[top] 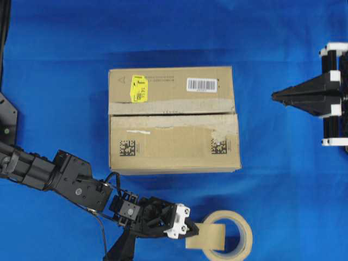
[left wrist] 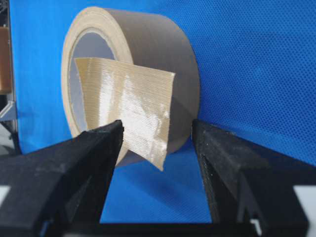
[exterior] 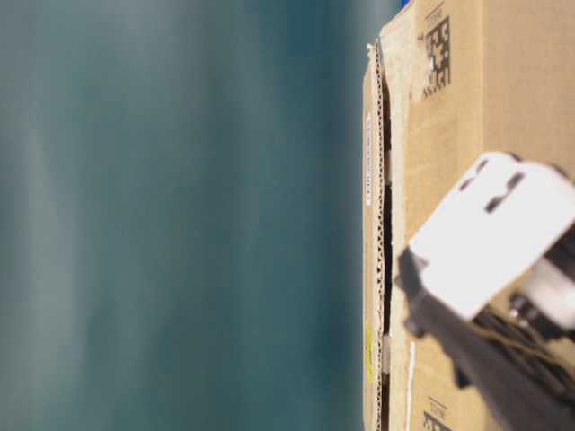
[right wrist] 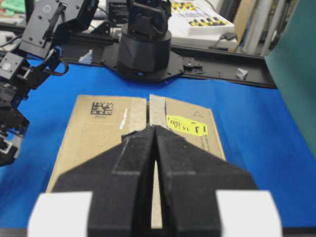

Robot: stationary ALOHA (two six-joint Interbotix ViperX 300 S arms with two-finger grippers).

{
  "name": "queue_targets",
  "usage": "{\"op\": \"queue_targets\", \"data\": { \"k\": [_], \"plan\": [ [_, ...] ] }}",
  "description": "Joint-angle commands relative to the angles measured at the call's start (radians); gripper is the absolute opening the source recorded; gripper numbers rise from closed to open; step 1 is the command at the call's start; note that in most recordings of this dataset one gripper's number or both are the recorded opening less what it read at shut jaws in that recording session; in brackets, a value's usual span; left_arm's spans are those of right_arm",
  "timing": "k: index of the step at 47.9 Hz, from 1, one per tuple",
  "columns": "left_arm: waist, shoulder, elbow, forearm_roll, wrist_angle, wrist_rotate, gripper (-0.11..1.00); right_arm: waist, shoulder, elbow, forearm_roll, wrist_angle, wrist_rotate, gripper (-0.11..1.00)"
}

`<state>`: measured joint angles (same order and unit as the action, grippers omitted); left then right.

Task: Apply tape along the seams of the closed cardboard box to seal it securely.
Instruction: 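Pinch the tape's free end with the left gripper and pull it off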

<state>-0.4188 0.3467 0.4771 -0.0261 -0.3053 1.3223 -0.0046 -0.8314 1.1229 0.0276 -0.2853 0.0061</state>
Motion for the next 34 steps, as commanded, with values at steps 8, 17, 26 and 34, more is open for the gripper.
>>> {"op": "queue_targets", "data": {
  "k": [8, 17, 26, 34],
  "plan": [
    [-0.017, -0.023, -0.014, -0.003, -0.003, -0.017, 0.30, -0.002, 0.002, -0.009, 0.002, -0.003, 0.000, 0.02],
    [-0.012, -0.026, -0.015, -0.003, 0.018, -0.018, 0.00, -0.002, 0.002, -0.008, 0.002, 0.003, 0.000, 0.02],
    [-0.012, -0.060, -0.008, -0.003, 0.040, -0.017, 0.00, 0.000, 0.002, -0.009, 0.002, 0.003, 0.000, 0.02],
    [-0.006, -0.127, -0.009, -0.002, 0.084, -0.006, 0.00, -0.002, 0.002, -0.008, 0.003, 0.003, 0.002, 0.02]
  ]
}}
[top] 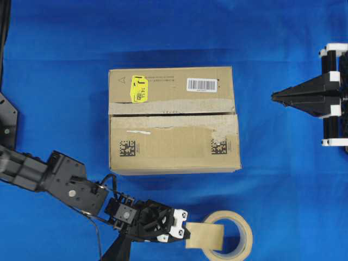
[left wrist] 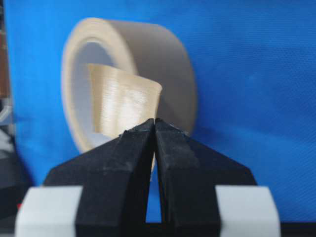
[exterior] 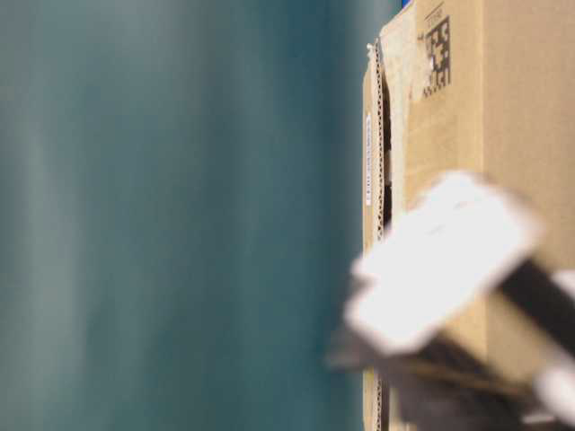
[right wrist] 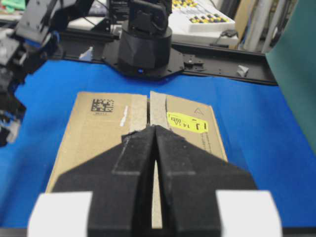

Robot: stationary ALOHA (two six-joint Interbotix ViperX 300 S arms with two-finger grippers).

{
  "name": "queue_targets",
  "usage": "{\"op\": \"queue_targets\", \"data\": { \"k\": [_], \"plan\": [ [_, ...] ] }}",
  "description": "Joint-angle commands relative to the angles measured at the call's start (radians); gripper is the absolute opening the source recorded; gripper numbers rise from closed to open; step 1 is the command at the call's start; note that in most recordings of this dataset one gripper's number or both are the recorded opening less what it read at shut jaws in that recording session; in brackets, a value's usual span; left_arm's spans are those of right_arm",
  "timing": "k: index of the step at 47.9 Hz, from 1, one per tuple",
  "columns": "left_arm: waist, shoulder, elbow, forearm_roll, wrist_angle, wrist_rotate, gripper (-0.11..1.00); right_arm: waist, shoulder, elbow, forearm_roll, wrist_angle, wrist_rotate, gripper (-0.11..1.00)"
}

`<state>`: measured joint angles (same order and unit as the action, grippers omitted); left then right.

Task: Apply tape along the seams of the closed cardboard box to seal it securely.
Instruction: 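Pinch the tape's free end with the left gripper and pull it off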

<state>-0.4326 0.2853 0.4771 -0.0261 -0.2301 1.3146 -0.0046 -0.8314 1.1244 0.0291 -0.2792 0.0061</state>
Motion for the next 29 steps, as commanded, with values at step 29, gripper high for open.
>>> {"op": "queue_targets", "data": {
  "k": [29],
  "plan": [
    [0.160, -0.364, 0.100, 0.003, 0.055, 0.179, 0.00, -0.002, 0.002, -0.012, 0.018, 0.006, 0.003, 0.02]
  ]
}}
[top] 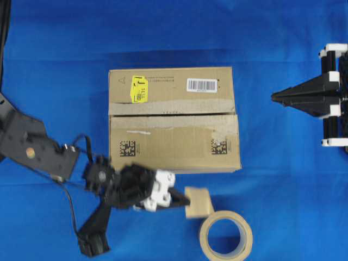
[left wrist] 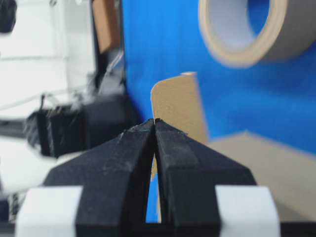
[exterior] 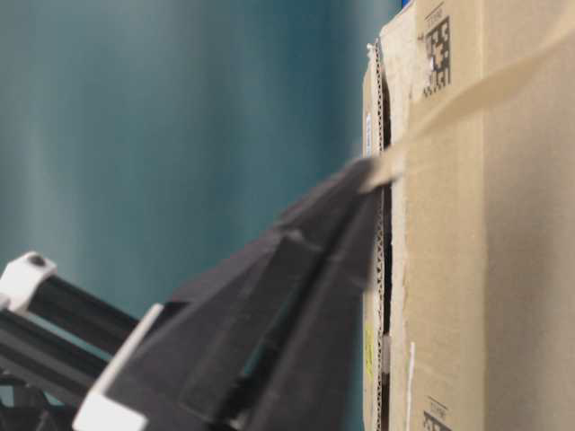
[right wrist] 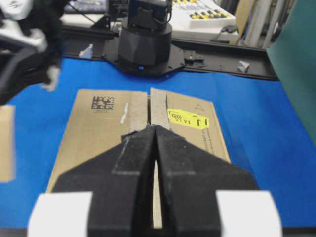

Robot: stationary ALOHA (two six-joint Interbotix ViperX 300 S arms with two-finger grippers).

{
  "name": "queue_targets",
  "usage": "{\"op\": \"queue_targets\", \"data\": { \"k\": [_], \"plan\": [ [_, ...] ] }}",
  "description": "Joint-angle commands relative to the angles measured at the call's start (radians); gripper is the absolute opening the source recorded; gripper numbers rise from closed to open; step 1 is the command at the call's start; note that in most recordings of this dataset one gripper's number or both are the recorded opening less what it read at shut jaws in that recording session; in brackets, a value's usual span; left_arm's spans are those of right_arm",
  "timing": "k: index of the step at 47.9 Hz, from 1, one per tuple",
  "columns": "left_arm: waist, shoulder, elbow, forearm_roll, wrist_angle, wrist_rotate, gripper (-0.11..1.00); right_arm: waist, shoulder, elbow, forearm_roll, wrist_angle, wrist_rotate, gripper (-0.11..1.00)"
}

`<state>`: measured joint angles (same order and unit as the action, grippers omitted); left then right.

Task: Apply tape along the seams of the closed cardboard box to seal it securely.
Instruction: 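Pinch the tape's free end with the left gripper and pull it off, then carry the tape strip up and press it onto the box's center seam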

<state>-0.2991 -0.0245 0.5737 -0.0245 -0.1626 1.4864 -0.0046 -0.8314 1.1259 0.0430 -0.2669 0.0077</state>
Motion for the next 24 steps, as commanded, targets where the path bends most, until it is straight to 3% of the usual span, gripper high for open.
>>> {"op": "queue_targets", "data": {
  "k": [1, 24],
  "plan": [
    [0.034, -0.061, 0.008, 0.002, -0.014, 0.011, 0.00, -0.002, 0.002, -0.014, 0.005, -0.006, 0.002, 0.02],
    [0.262, -0.183, 0.089, 0.002, -0.020, 0.072, 0.00, -0.002, 0.002, -0.015, 0.005, -0.009, 0.000, 0.02]
  ]
}}
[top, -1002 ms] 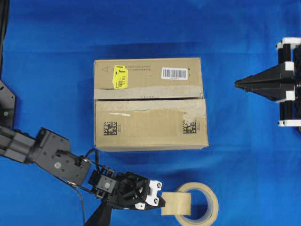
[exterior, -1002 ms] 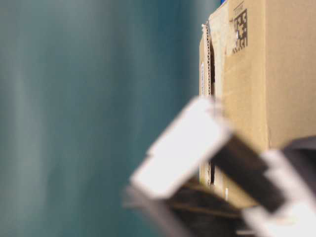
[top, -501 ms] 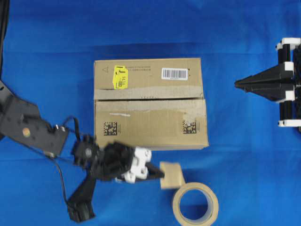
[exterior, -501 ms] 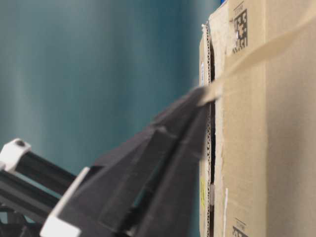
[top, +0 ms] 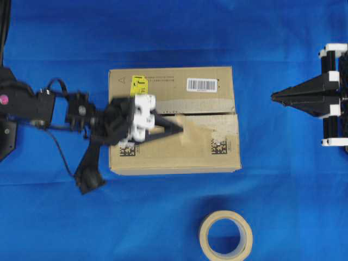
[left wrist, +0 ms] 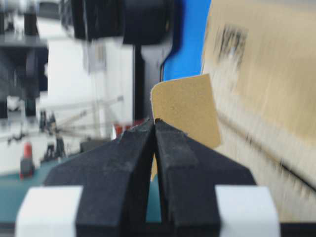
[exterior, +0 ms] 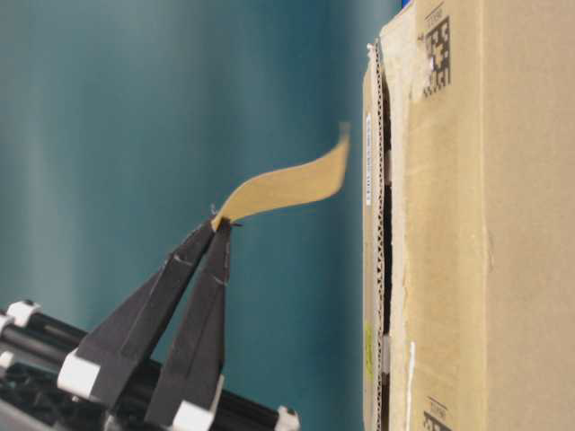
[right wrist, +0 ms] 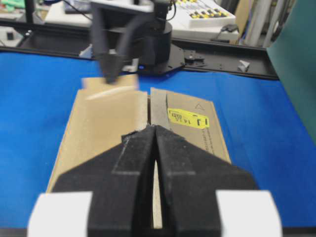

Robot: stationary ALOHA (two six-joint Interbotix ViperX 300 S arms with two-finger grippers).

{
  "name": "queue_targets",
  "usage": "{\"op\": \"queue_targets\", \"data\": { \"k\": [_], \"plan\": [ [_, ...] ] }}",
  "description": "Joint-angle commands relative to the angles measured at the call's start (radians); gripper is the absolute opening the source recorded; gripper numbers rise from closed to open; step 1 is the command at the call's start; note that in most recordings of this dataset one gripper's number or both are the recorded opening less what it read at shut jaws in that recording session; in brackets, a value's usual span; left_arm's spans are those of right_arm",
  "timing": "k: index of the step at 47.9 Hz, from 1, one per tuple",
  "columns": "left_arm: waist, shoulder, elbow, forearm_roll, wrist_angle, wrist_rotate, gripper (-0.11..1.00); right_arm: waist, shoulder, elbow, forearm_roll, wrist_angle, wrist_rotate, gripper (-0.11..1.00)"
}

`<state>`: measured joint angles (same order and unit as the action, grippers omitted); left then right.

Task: Apply tape along the seams of the closed cardboard box to seal it securely.
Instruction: 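Carry the tape strip up and press it onto the box's center seam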

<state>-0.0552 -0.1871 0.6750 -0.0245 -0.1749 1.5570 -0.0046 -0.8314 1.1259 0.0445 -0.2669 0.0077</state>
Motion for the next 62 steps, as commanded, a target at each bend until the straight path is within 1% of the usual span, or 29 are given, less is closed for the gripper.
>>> {"op": "queue_targets", "data": {
  "k": [1, 12, 21, 43, 50, 62],
  "plan": [
    [0.025, -0.018, -0.014, 0.002, -0.005, 0.002, 0.00, -0.002, 0.002, -0.015, 0.003, -0.009, 0.000, 0.02],
    [0.071, -0.014, -0.020, 0.002, 0.009, 0.005, 0.00, -0.003, 0.000, -0.015, 0.003, -0.006, -0.002, 0.02],
    [0.081, -0.003, -0.011, 0.002, 0.038, 0.003, 0.00, -0.008, 0.003, -0.015, 0.003, -0.005, -0.003, 0.02],
    [0.077, 0.018, 0.034, 0.002, 0.107, -0.014, 0.00, -0.011, 0.006, -0.014, 0.002, 0.012, -0.003, 0.02],
    [0.067, 0.015, 0.046, 0.002, 0.158, -0.015, 0.00, -0.011, 0.015, -0.014, 0.002, 0.011, -0.003, 0.02],
    [0.054, 0.020, 0.040, 0.000, 0.258, -0.015, 0.00, -0.011, 0.034, -0.014, 0.002, 0.006, -0.003, 0.02]
  ]
}}
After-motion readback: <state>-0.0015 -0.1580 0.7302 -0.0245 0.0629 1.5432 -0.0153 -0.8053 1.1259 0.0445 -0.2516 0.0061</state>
